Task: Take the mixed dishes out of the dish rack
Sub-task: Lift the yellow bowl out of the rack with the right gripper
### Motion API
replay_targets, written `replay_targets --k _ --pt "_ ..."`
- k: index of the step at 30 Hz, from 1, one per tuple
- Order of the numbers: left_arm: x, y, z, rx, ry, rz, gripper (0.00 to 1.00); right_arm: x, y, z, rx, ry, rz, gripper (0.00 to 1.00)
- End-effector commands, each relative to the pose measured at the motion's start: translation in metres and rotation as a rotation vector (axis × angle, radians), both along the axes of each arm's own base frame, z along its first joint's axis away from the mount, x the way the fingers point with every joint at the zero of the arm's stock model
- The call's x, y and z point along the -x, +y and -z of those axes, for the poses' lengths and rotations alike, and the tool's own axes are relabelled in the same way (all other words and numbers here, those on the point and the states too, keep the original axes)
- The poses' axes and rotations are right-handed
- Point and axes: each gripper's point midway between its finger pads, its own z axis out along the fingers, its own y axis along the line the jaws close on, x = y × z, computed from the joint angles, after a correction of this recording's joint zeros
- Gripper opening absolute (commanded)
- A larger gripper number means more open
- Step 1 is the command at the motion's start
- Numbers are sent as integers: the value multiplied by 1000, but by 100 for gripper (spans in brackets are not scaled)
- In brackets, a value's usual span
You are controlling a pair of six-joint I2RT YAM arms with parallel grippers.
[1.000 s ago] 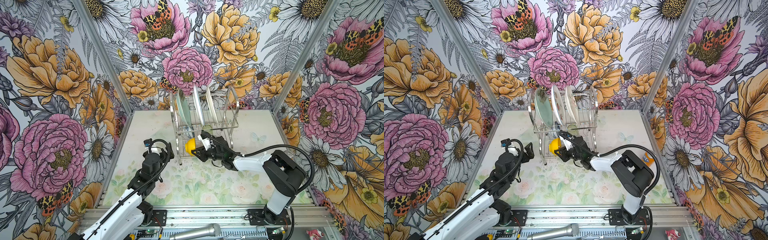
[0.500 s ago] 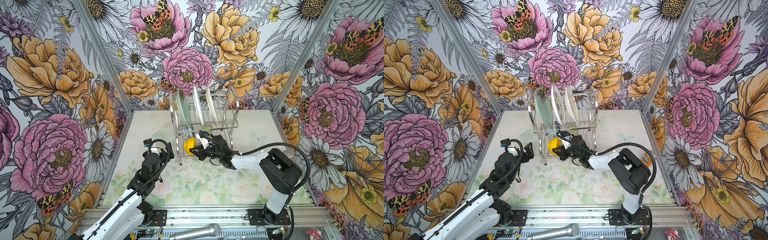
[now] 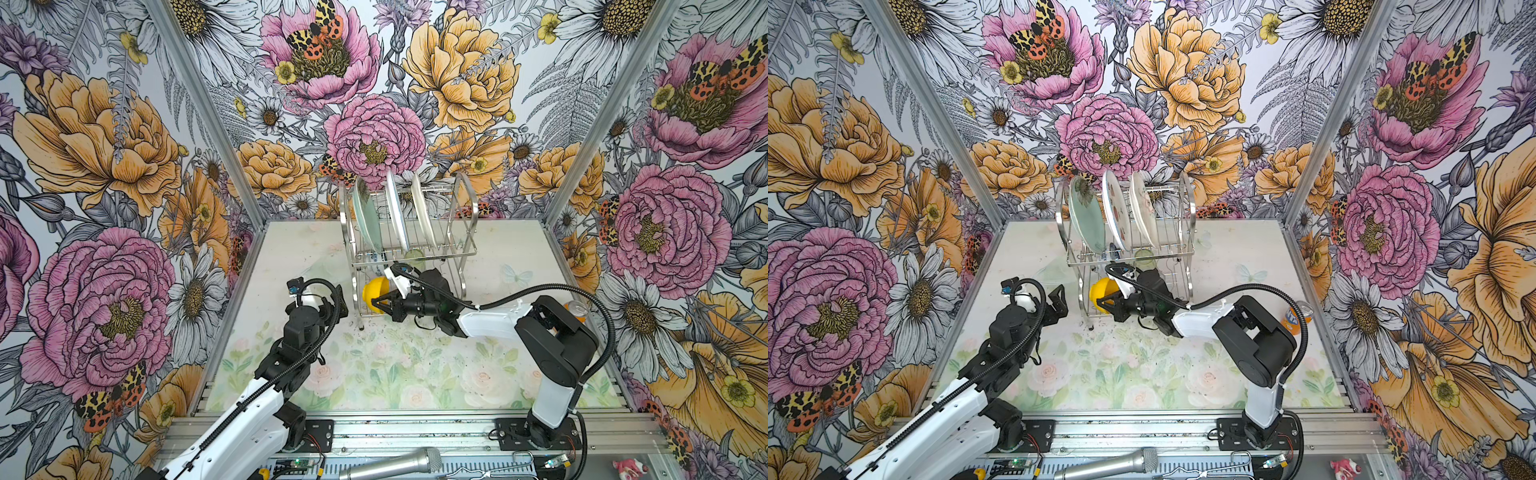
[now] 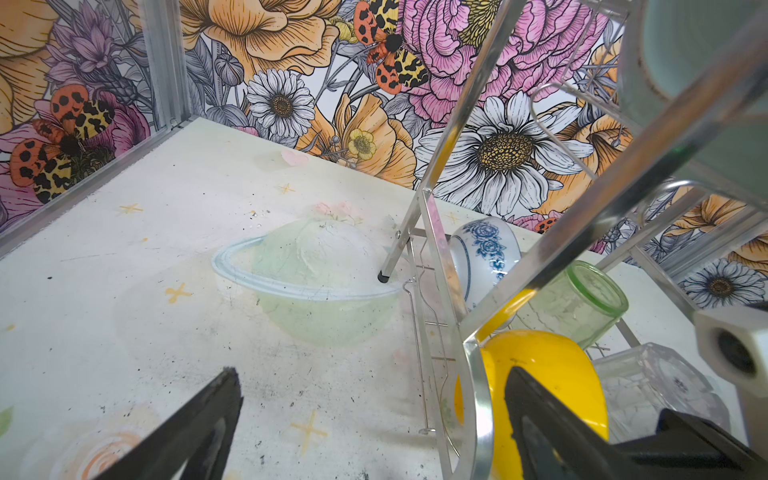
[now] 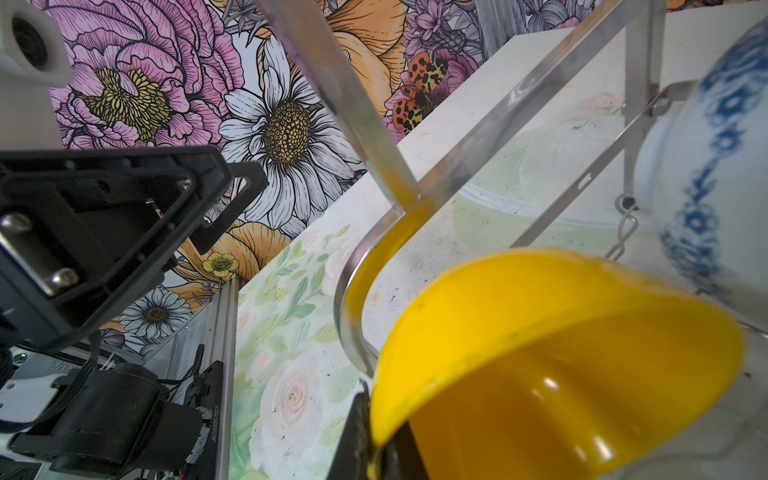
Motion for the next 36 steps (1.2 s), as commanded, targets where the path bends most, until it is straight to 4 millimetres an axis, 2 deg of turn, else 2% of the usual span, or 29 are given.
replay_targets --k 1,10,21,27,36 --pt "2 -2 -1 12 -16 18 99 0 11 -20 -47 -57 -29 0" --pt "4 0 -2 18 -24 12 99 12 8 -24 -25 -98 -20 0" --pt "3 0 -2 18 -22 10 99 22 -2 -45 -23 -166 -7 0" --pt "4 -1 -3 22 -20 17 99 31 -25 -55 -11 -190 51 0" --pt "8 -12 -8 72 -34 72 99 46 -79 -66 52 -221 208 0"
